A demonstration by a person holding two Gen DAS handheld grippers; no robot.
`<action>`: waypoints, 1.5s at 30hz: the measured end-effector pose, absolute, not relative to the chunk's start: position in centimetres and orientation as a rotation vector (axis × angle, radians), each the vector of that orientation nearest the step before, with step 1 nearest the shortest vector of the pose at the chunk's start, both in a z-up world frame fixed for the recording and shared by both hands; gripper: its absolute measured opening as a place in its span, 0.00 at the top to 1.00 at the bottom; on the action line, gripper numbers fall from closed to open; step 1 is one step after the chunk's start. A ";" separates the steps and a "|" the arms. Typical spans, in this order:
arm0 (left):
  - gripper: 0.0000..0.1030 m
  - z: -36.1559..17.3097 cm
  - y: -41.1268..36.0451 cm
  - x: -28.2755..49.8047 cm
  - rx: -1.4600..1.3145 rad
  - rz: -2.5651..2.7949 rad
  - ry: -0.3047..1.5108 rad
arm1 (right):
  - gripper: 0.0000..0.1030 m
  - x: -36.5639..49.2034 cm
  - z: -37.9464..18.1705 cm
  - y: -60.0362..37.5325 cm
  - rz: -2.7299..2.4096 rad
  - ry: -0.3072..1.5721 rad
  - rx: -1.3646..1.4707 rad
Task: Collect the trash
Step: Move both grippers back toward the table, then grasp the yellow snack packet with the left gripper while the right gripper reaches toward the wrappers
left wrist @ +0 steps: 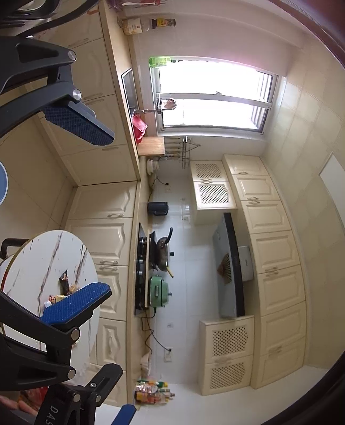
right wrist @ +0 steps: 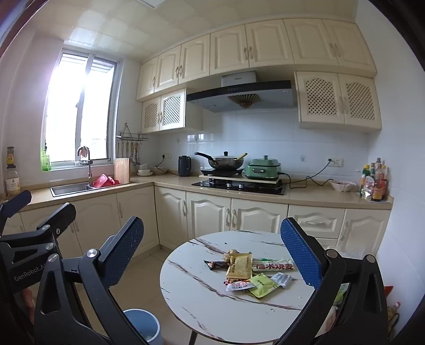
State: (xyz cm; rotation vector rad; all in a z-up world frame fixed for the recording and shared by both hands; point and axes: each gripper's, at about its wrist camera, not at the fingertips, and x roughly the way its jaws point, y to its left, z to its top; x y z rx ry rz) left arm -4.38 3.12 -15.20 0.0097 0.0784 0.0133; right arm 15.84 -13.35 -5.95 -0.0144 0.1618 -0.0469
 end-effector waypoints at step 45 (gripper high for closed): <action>0.01 -21.5 -20.2 37.3 0.161 -0.321 0.801 | 0.00 35.0 -25.6 -36.4 -0.304 0.675 0.167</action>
